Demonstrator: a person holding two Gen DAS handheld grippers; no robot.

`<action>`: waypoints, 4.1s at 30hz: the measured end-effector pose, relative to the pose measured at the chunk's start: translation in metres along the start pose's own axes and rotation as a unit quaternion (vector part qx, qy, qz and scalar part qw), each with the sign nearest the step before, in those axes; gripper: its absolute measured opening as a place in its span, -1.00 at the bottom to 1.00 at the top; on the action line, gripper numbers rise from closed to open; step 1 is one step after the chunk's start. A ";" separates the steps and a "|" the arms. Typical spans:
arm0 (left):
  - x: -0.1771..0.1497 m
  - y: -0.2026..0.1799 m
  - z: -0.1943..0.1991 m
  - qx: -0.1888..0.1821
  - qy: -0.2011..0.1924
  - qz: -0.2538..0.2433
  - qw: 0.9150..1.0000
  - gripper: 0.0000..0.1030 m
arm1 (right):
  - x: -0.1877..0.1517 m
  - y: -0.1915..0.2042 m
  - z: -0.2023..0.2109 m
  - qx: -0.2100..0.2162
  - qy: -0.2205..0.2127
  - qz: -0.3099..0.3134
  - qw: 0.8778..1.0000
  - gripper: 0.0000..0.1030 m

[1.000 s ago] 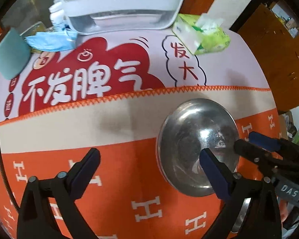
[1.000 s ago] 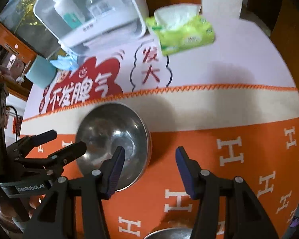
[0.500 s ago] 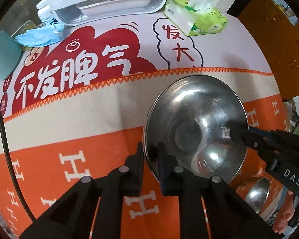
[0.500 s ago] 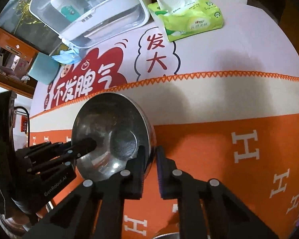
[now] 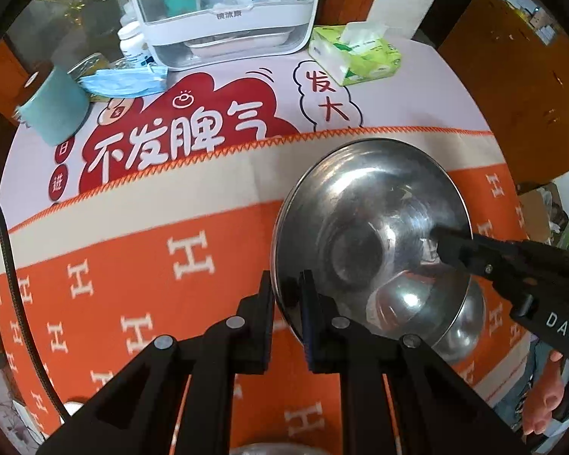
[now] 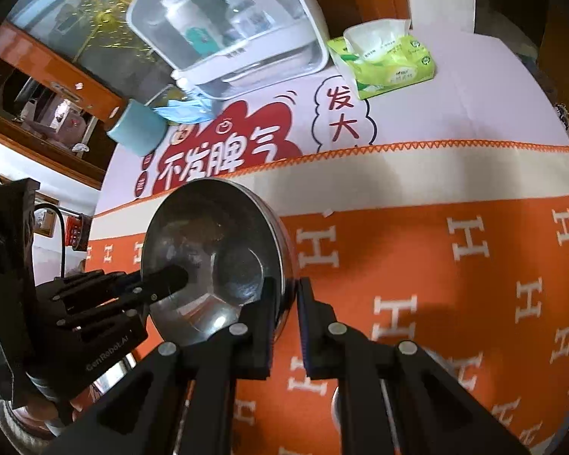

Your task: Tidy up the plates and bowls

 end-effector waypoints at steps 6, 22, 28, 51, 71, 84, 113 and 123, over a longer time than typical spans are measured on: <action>-0.054 0.000 0.027 -0.011 -0.005 -0.001 1.000 -0.78 | -0.046 0.026 0.015 0.010 0.000 0.007 1.000 -0.78; -0.237 0.027 0.005 -0.044 0.029 -0.016 0.998 -0.75 | -0.209 0.085 -0.029 -0.031 0.053 0.034 0.998 -0.78; -0.267 0.044 -0.023 -0.052 0.043 0.003 0.998 -0.75 | -0.233 0.091 -0.056 -0.029 0.075 0.019 0.997 -0.78; -0.266 0.046 -0.067 -0.044 0.055 0.004 0.997 -0.04 | -0.228 0.108 -0.100 -0.153 0.071 0.079 0.982 -0.62; -0.263 0.046 -0.006 -0.053 -0.007 0.014 0.998 0.48 | -0.235 0.111 -0.055 -0.106 0.034 0.067 0.992 -0.33; -0.230 0.003 0.046 -0.058 -0.061 -0.026 0.996 0.48 | -0.220 0.079 0.003 -0.078 -0.026 0.029 0.996 -0.33; -0.066 -0.131 -0.037 -0.066 -0.020 -0.056 0.996 0.52 | -0.135 -0.123 0.038 -0.083 -0.065 -0.136 0.985 -0.33; -0.046 -0.141 -0.086 -0.050 0.021 -0.055 0.997 0.51 | -0.123 -0.146 -0.002 -0.066 -0.019 -0.141 0.988 -0.33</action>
Point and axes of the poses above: each gripper's, at about its wrist camera, not at the fingertips, and z roughly against the way its jaws point, y to its left, x to its top, the point moved 5 cm from there along -z, roughly the way its jaws point, and after that the axes turned 12 degrees about y, right-handed, at the moved point
